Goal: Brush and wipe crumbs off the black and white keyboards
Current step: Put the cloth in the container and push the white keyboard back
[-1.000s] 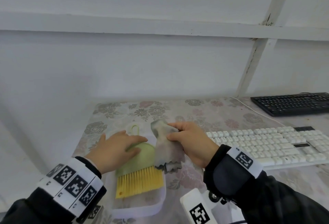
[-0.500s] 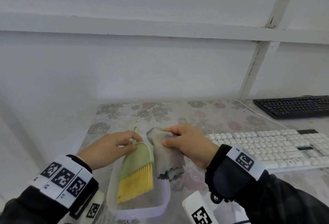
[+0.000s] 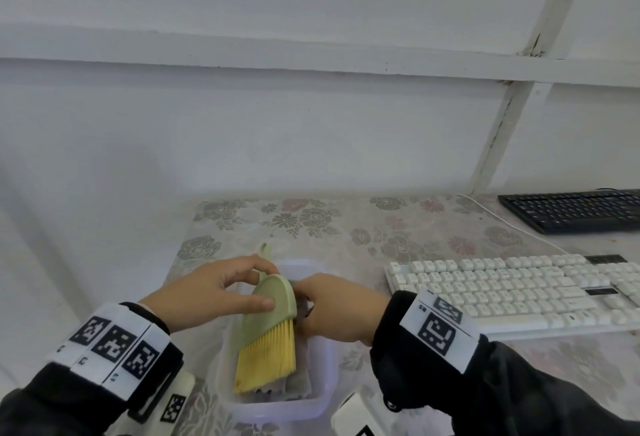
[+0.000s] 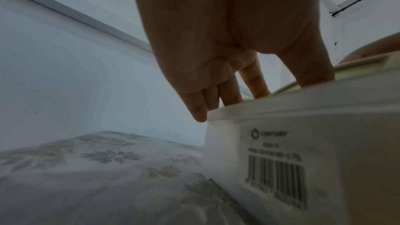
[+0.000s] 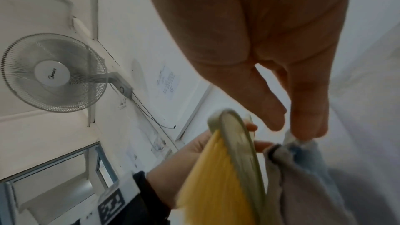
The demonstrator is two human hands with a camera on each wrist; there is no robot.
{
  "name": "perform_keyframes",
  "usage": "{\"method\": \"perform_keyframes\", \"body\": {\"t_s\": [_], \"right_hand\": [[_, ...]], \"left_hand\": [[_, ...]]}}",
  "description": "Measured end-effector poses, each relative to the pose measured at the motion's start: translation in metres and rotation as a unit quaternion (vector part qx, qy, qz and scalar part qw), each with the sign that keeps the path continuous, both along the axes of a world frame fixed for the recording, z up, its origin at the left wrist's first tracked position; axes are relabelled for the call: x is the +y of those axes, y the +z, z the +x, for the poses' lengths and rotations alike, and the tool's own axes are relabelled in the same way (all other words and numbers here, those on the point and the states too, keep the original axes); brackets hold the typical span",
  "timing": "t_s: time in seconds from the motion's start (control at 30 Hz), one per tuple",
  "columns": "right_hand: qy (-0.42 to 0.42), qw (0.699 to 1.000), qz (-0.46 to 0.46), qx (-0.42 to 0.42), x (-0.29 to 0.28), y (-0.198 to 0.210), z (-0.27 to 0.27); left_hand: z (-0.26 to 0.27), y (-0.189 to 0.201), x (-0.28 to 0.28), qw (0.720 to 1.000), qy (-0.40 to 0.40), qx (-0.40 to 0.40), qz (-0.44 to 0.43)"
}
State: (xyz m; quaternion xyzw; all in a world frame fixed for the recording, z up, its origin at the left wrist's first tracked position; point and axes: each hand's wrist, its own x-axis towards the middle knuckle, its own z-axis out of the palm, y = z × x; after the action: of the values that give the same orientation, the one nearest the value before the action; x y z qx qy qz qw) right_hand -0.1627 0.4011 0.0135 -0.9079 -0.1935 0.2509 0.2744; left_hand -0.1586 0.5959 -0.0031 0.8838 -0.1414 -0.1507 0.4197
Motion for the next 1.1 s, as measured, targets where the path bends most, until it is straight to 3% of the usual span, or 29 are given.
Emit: {"method": "perform_keyframes", "body": {"t_s": [0.1, 0.3, 0.43, 0.77, 1.1], "right_hand": [[-0.015, 0.998, -0.03, -0.053, -0.01, 0.013, 0.001], [-0.089, 0.992, 0.036, -0.076, -0.031, 0.012, -0.001], [-0.101, 0.992, 0.04, -0.059, -0.035, -0.002, -0.007], [-0.131, 0.987, 0.095, -0.004, -0.042, -0.011, -0.021], [-0.186, 0.963, 0.195, -0.018, -0.105, -0.007, -0.032]], "left_hand": [[0.0, -0.003, 0.001, 1.0, 0.004, 0.005, 0.028], [0.002, -0.007, -0.007, 0.997, -0.037, -0.004, 0.065], [0.003, -0.009, -0.01, 0.989, -0.079, -0.031, 0.119], [-0.004, -0.011, -0.019, 0.978, -0.078, -0.031, 0.191], [-0.031, 0.025, -0.056, 0.965, 0.014, -0.137, 0.224]]}}
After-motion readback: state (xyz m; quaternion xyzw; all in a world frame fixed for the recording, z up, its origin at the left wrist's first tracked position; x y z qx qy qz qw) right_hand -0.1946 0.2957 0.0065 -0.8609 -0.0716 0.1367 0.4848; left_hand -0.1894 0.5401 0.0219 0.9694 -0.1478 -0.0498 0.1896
